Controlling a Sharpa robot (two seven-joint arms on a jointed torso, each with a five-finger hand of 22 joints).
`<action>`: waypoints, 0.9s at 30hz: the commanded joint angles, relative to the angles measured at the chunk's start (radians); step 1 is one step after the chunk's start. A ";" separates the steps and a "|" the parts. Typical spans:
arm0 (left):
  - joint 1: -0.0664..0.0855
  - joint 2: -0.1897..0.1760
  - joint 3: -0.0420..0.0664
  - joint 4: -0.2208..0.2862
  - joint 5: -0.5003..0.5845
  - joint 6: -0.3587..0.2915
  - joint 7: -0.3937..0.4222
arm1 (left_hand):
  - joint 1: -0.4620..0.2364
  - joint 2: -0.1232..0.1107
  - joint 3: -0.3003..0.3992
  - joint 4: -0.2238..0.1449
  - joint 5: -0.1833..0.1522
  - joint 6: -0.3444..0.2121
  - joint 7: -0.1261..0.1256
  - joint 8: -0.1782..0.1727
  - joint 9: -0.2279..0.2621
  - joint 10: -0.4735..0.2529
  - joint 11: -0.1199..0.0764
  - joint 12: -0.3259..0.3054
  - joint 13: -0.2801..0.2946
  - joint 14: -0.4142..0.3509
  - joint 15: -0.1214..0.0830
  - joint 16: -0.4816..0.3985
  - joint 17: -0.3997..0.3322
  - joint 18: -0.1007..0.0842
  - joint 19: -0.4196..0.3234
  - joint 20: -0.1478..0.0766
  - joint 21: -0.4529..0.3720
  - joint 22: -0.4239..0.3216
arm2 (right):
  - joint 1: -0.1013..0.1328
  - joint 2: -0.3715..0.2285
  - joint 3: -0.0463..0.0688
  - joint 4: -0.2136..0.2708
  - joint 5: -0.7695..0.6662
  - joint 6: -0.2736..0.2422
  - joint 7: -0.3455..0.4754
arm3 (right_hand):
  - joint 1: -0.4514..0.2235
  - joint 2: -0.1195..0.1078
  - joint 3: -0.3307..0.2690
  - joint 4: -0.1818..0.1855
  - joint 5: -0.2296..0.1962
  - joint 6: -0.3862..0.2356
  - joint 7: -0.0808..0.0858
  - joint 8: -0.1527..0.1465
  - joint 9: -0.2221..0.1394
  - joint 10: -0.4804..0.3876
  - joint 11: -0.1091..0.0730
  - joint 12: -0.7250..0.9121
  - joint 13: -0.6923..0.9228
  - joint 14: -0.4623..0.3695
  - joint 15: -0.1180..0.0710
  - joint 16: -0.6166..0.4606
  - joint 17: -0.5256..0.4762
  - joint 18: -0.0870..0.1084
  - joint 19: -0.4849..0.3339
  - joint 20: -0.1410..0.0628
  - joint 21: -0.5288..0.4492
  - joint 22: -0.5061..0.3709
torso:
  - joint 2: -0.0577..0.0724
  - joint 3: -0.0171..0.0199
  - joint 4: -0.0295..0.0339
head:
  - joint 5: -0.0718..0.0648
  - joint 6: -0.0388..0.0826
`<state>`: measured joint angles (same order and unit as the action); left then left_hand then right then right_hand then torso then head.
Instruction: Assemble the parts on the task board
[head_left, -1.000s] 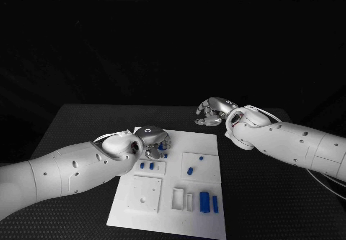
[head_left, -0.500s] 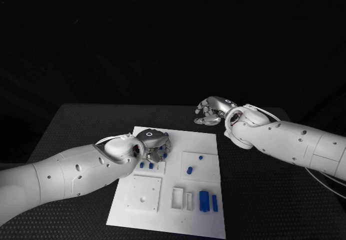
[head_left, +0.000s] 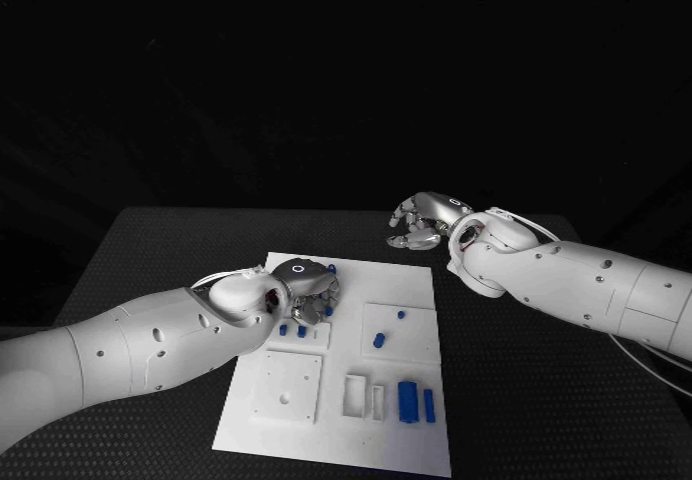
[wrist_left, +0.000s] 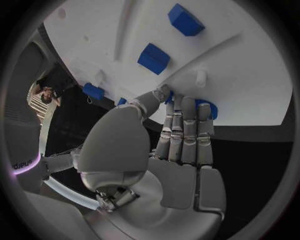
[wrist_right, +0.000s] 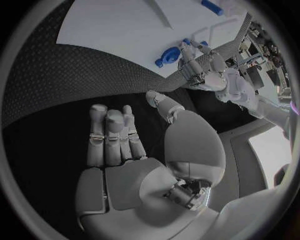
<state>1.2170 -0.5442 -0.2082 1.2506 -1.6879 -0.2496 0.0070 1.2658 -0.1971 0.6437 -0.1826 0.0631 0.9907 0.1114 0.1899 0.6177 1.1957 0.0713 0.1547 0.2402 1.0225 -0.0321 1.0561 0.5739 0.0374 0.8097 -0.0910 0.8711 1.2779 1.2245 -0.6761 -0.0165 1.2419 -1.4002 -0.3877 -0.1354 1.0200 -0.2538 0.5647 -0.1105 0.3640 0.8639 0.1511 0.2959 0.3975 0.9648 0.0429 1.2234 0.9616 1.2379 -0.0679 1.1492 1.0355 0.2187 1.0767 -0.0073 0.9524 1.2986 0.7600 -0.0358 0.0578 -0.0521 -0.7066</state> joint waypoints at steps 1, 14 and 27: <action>-0.002 0.006 0.000 -0.004 -0.005 0.022 0.013 | -0.002 0.013 0.002 -0.001 0.007 0.003 0.003 0.004 -0.003 0.008 0.000 -0.005 -0.003 -0.006 0.000 -0.008 -0.003 0.013 0.000 -0.037 -0.008 -0.001 | 0.000 0.001 0.000 0.001 -0.002 0.007 0.008 | -0.005 0.003 0.002 -0.001 -0.002 -0.001 0.003 -0.007 -0.002 -0.005 -0.002 -0.005 -0.001 -0.004 -0.001 -0.004 -0.002 0.043 -0.005 0.000 -0.005 -0.001 | 0.001 0.0001 -0.0008 | 0.000 0.000; -0.007 0.017 0.000 -0.015 0.012 0.036 0.013 | -0.029 -0.002 -0.013 0.014 -0.005 -0.018 0.005 -0.005 -0.019 -0.006 0.005 -0.028 -0.014 -0.001 0.003 -0.014 -0.005 0.012 0.006 -0.036 -0.015 0.001 | 0.000 0.002 0.000 0.002 -0.001 0.006 0.007 | -0.008 0.004 0.000 0.001 -0.010 -0.001 0.003 -0.006 -0.001 -0.002 -0.002 -0.005 -0.005 -0.002 -0.001 -0.004 -0.003 0.043 -0.003 0.001 -0.006 -0.001 | 0.000 0.0009 -0.0008 | 0.004 -0.005; -0.011 0.021 0.000 -0.018 0.006 0.075 0.011 | -0.031 0.009 -0.020 0.023 -0.004 0.005 -0.006 0.011 -0.025 0.018 -0.006 -0.030 -0.016 0.009 -0.004 -0.007 0.000 0.014 0.012 -0.040 -0.016 0.010 | 0.000 0.003 0.000 0.001 -0.001 0.007 0.007 | -0.006 0.005 0.001 -0.001 -0.011 -0.001 0.003 -0.006 -0.001 -0.001 -0.002 -0.005 -0.007 -0.002 -0.001 -0.004 -0.004 0.043 -0.003 0.001 -0.006 -0.001 | 0.000 0.0003 -0.0002 | -0.004 -0.005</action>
<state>1.2158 -0.5277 -0.2022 1.2320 -1.6804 -0.2322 0.0127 1.2338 -0.2002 0.6253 -0.1642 0.0629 0.9892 0.1061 0.1979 0.5938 1.2073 0.0649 0.1217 0.2194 1.0280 -0.0341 1.0462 0.5727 0.0460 0.8133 -0.0944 0.8588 1.2862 1.2245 -0.6743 -0.0165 1.2420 -1.3992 -0.3877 -0.1350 1.0202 -0.2539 0.5646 -0.1104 0.3564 0.8626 0.1486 0.2960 0.3976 0.9648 0.0428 1.2234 0.9568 1.2379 -0.0679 1.1492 1.0324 0.2196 1.0767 -0.0073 0.9524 1.2987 0.7600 -0.0352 0.0574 -0.0553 -0.7114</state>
